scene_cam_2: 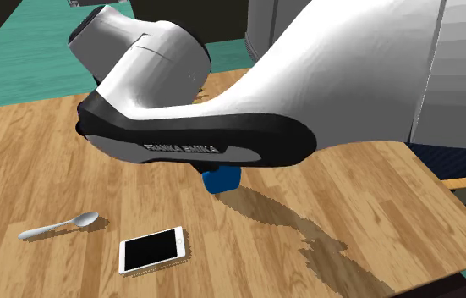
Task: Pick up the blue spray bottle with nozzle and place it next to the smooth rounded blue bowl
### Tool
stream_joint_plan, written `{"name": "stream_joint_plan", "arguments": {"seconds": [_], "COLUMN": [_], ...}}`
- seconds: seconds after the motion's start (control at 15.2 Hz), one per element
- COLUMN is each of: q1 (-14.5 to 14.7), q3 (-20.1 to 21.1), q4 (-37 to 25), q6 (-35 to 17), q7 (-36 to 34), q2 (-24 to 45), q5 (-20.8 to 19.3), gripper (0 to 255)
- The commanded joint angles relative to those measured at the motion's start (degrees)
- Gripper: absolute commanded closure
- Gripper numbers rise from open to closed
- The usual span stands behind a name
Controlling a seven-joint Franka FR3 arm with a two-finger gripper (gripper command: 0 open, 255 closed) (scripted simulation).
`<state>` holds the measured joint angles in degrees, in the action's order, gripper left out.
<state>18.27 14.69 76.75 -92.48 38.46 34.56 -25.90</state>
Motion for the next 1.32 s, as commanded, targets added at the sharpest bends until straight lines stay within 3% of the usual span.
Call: {"name": "stream_joint_plan", "arguments": {"seconds": [0.0,0.53,1.06,1.12,1.25], "q1": [1.91,0.60,0.60,0.60,0.60], "q3": [0.19,-0.17,-0.17,-0.17,-0.17], "q4": [-1.99,3.72,3.71,3.71,3.71], "q6": [0.31,-5.22,-5.21,-5.21,-5.21], "q7": [1.94,1.40,1.41,1.41,1.41], "q2": [3.63,3.80,3.81,3.81,3.81], "q5": [-2.22,-3.23,-3.23,-3.23,-3.23], "gripper": [0,0,0,255,255]}}
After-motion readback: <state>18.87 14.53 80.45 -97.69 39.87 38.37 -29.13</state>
